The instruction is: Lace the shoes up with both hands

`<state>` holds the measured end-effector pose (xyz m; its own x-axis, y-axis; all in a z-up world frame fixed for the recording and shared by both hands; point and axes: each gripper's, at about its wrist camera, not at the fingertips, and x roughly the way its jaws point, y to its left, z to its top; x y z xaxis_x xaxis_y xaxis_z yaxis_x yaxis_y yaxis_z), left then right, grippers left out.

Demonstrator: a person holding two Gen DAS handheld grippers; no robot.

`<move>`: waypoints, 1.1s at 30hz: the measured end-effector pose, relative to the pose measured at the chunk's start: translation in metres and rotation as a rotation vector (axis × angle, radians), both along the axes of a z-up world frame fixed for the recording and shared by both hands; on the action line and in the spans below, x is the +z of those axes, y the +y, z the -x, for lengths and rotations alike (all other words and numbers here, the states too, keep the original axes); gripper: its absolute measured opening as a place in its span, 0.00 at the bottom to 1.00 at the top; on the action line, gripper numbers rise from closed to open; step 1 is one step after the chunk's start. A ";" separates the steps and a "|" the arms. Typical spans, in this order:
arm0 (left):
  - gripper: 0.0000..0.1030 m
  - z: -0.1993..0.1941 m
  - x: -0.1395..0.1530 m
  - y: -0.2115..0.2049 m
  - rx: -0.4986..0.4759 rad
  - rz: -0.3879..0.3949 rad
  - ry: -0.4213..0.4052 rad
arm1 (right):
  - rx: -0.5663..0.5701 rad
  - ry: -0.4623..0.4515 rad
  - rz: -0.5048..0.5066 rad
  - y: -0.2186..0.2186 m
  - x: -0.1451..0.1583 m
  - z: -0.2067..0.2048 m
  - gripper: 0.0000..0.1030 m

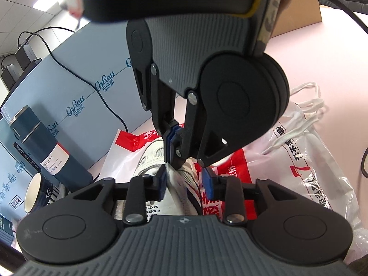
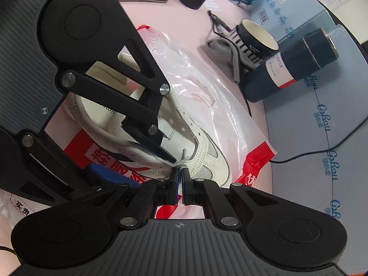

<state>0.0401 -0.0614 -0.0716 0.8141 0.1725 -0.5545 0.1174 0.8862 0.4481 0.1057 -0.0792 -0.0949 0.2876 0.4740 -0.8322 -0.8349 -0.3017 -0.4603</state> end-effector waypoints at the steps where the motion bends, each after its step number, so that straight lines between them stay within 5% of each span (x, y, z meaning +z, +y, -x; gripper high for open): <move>1: 0.34 0.000 0.000 0.000 -0.001 0.003 0.001 | -0.022 0.004 -0.020 -0.002 0.003 -0.002 0.15; 4: 0.36 0.003 0.003 0.005 -0.001 0.039 0.000 | -0.099 0.063 -0.084 -0.011 0.014 -0.009 0.50; 12: 0.46 0.016 0.013 0.009 -0.016 0.088 -0.014 | -0.512 0.366 -0.290 -0.035 0.039 -0.039 0.50; 20: 0.52 0.025 0.026 0.020 -0.009 0.184 -0.031 | -0.601 0.332 -0.339 -0.035 0.032 -0.027 0.56; 22: 0.61 0.033 0.034 0.031 0.024 0.231 -0.064 | -0.631 0.325 -0.358 -0.038 0.034 -0.028 0.60; 28: 0.62 0.063 0.057 0.083 0.177 0.357 -0.184 | -0.698 0.347 -0.431 -0.044 0.038 -0.012 0.69; 33: 0.62 0.069 0.057 0.108 0.211 0.270 -0.183 | -0.737 0.452 -0.446 -0.029 0.034 0.011 0.77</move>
<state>-0.0292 0.0465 -0.0148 0.8661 0.2143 -0.4515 -0.1401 0.9713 0.1922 0.0949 -0.1083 -0.0612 0.3359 0.6015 -0.7248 -0.8706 0.4920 0.0048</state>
